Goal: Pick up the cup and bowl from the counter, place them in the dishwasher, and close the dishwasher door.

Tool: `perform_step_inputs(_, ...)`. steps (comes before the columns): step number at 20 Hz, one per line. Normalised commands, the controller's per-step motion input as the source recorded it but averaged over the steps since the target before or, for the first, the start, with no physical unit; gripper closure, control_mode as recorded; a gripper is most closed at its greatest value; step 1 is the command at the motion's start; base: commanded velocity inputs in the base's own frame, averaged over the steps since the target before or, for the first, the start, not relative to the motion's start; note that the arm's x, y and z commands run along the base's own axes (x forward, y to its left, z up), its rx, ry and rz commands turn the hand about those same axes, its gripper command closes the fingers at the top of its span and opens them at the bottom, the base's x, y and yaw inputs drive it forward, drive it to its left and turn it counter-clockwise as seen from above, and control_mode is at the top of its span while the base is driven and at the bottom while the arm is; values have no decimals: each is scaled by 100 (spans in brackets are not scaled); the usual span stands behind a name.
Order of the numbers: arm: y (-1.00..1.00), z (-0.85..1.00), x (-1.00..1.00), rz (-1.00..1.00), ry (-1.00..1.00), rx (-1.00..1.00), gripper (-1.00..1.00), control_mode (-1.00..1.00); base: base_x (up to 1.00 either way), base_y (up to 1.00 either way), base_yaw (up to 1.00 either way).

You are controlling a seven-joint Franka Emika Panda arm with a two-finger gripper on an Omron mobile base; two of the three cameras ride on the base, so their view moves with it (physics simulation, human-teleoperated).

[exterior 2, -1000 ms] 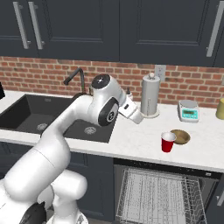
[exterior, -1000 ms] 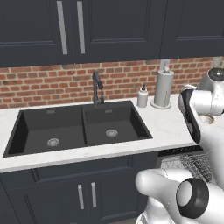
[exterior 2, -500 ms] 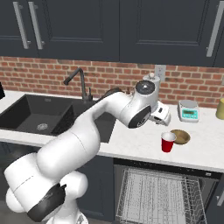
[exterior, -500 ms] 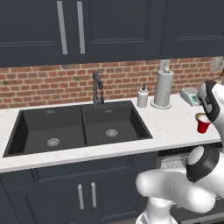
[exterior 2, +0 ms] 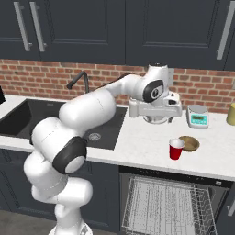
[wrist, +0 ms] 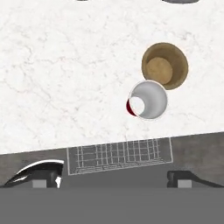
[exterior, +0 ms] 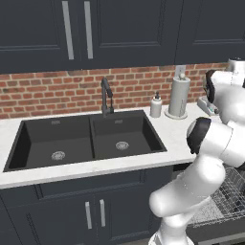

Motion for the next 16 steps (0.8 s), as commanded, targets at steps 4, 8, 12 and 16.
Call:
perform_step_inputs(4,-20,-55,18,22,9,1,-100,-100,0,0,0)
perform_step_inputs(8,-18,-37,0,18,1,0,-100,-100,0,0,0)
perform_step_inputs(12,-24,-36,0,15,0,1,-100,-100,0,0,0)
perform_step_inputs(16,-25,-36,2,9,0,0,-100,-100,0,0,0)
